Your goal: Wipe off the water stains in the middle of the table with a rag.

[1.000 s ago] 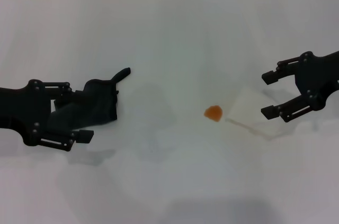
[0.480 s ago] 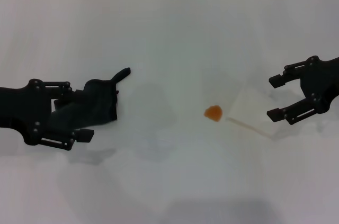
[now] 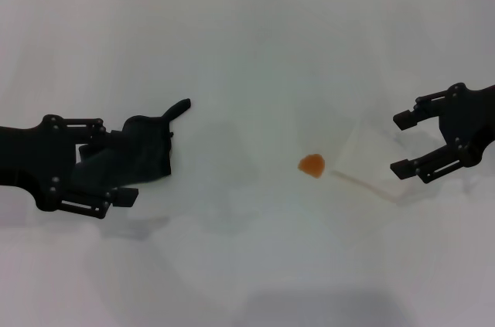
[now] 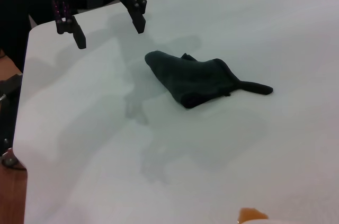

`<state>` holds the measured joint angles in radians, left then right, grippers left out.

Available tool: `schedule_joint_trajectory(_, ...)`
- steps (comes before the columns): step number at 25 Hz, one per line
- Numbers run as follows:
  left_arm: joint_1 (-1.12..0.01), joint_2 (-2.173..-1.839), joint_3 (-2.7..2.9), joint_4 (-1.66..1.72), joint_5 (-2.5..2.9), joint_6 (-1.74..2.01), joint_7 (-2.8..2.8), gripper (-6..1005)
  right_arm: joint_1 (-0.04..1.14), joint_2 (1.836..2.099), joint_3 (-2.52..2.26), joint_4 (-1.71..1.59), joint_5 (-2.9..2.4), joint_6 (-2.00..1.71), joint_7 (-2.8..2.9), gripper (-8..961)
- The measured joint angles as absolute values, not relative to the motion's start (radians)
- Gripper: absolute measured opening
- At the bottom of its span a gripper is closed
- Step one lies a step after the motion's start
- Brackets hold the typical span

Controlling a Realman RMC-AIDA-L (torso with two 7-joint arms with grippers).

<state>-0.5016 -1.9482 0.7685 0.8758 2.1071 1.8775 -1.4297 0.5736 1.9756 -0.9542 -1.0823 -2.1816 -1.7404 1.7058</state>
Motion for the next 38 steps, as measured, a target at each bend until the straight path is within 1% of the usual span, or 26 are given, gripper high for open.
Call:
schedule_joint_trajectory(10, -0.502, -1.947, 0.769, 0.876, 2.105, 1.878, -1.43, 876, 0.575, 1.975, -0.957, -1.079, -2.188, -1.733, 1.706, 827)
schedule_joint_trajectory(16, -0.508, -1.945, 0.771, 0.876, 2.106, 1.883, -1.43, 875, 0.599, 1.98, -0.958, -1.077, -2.235, -1.722, 1.737, 823)
schedule_joint_trajectory(22, -0.513, -1.926, 0.772, 0.876, 2.107, 1.884, -1.446, 875, 0.638, 1.987, -0.965, -1.074, -2.297, -1.721, 1.793, 818)
schedule_joint_trajectory(26, -0.522, -1.922, 0.774, 0.877, 2.122, 1.884, -1.454, 875, 0.682, 1.981, -1.007, -1.059, -2.327, -1.721, 1.862, 816)
schedule_joint_trajectory(29, -0.53, -1.92, 0.774, 0.878, 2.148, 1.884, -1.463, 875, 0.725, 1.989, -1.026, -1.046, -2.372, -1.708, 1.919, 813)
schedule_joint_trajectory(31, -0.536, -1.917, 0.773, 0.879, 2.155, 1.884, -1.469, 875, 0.734, 1.992, -1.033, -1.046, -2.384, -1.704, 1.935, 812)
schedule_joint_trajectory(32, -0.537, -1.917, 0.773, 0.879, 2.156, 1.884, -1.471, 875, 0.774, 1.996, -1.063, -1.044, -2.424, -1.697, 1.999, 811)
schedule_joint_trajectory(38, -0.553, -1.915, 0.772, 0.879, 2.153, 1.886, -1.474, 875, 0.864, 1.996, -1.109, -1.004, -2.515, -1.685, 2.107, 807)
